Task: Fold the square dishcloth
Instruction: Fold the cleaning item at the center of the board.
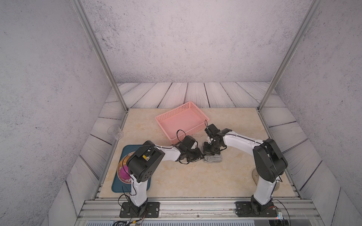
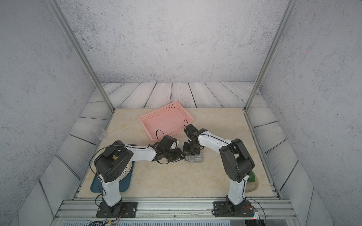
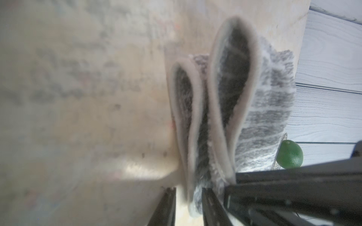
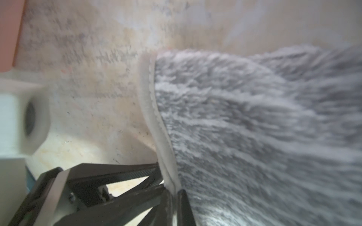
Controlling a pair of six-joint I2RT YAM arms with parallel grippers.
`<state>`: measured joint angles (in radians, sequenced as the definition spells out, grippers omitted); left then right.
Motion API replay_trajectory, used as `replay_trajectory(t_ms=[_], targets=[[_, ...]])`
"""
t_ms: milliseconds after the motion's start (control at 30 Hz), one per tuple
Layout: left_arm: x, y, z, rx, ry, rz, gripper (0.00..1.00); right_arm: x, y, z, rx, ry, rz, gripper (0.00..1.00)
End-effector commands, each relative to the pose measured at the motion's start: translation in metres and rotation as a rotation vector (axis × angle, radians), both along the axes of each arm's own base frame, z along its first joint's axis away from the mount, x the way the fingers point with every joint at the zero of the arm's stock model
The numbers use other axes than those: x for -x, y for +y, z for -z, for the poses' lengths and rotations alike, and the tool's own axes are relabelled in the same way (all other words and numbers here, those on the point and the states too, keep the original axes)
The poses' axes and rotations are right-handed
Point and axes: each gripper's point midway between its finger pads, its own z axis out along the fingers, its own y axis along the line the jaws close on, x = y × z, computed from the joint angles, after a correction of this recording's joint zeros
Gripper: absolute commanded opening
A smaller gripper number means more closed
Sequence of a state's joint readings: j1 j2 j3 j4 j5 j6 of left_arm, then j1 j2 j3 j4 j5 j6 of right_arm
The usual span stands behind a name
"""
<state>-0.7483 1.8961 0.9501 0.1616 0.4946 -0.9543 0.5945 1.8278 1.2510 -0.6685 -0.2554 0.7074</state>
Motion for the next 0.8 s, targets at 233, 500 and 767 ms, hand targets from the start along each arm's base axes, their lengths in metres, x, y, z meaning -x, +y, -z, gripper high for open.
replay_trajectory(t_ms=[233,500,767], targets=[[0.014,0.006,0.018,-0.026,0.068,0.027,0.19,0.000,0.004,-0.001,-0.010,0.001,0.003,0.00],[0.011,0.003,0.020,-0.031,0.064,0.040,0.14,0.002,0.005,0.003,-0.017,0.017,-0.003,0.00],[0.012,0.002,0.023,-0.028,0.074,0.044,0.11,0.007,0.003,0.014,-0.001,0.049,-0.011,0.00]])
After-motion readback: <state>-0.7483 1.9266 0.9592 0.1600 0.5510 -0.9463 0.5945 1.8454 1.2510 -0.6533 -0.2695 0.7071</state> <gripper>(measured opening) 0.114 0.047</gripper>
